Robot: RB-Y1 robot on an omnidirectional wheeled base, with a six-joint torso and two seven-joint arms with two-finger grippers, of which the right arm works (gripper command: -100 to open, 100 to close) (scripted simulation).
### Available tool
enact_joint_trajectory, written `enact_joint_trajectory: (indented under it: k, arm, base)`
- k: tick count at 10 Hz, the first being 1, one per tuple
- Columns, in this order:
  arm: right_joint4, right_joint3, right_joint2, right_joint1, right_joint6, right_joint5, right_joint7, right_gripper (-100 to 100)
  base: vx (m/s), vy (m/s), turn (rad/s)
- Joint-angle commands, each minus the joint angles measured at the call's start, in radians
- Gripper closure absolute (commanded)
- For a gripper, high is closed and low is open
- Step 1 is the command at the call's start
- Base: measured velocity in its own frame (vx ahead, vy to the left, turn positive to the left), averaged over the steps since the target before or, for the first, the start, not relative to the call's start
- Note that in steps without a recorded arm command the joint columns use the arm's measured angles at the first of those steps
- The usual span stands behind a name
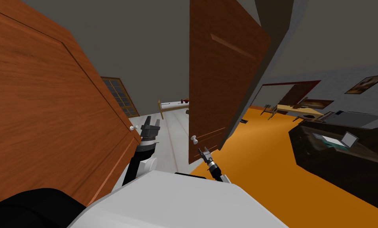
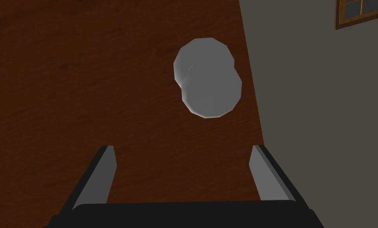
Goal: Push the door open
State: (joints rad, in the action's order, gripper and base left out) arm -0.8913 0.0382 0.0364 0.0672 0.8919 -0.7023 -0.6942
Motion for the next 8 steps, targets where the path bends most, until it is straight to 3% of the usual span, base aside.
enact_joint_trajectory:
  k: [1,8]
  arm:
    - [0.001,-0.002,-0.007,-0.003,-0.001,-0.015,-0.05,-100]
    - [0.012,-0.006,-0.044,-0.017,0.0,-0.068,-0.224,-100]
  base:
    - [-0.04,-0.025,-0.085]
    - [-0.043,-0.016,-0.062]
